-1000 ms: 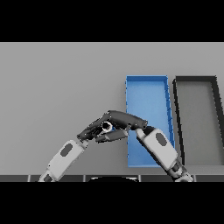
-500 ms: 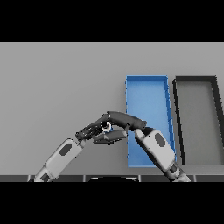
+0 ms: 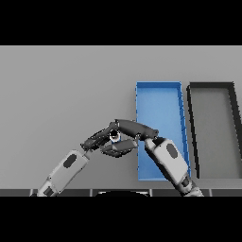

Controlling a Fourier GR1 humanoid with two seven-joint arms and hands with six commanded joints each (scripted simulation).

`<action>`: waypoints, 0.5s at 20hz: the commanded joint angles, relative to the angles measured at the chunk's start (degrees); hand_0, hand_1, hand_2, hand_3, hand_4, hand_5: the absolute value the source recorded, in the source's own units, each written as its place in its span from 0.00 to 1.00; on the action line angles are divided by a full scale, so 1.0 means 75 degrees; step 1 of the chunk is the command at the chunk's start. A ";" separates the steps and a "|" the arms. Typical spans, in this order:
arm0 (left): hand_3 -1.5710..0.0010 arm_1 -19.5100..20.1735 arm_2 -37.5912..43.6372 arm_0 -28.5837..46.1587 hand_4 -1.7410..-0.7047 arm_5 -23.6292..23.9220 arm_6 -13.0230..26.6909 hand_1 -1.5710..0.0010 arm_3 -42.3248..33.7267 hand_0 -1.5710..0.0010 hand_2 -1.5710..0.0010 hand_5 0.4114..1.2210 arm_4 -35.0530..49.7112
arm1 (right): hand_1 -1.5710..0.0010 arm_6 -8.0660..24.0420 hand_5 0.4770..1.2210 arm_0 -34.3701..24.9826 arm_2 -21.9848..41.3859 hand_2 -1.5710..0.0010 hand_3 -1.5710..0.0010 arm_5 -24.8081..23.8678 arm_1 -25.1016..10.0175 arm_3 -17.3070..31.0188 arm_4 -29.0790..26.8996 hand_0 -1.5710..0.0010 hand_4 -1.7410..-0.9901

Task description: Pick up the blue pipe and place it into the blue bin.

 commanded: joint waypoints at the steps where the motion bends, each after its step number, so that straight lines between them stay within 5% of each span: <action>1: 0.99 0.0024 -0.0006 0.0042 0.81 0.0050 0.0036 0.99 -0.0025 0.99 0.99 0.19 -0.0049 | 0.00 0.0104 1.00 0.0026 -0.0037 0.00 0.00 -0.0069 -0.0021 -0.0061 -0.0058 0.00 0.34; 4: 0.99 -0.0004 0.0000 0.0025 0.81 0.0070 0.0080 0.99 -0.0006 0.99 0.99 0.17 -0.0025 | 0.00 0.0965 1.00 -0.0092 -0.0207 0.00 0.00 -0.0369 0.0072 -0.0233 -0.0860 0.00 0.33; 10: 1.00 -0.0053 -0.0097 0.0085 0.80 -0.0003 0.0437 1.00 0.0026 1.00 1.00 0.11 0.0031 | 0.00 0.2358 0.96 -0.1273 -0.1110 0.00 0.00 -0.1650 -0.0357 -0.0583 -0.3081 0.00 0.09</action>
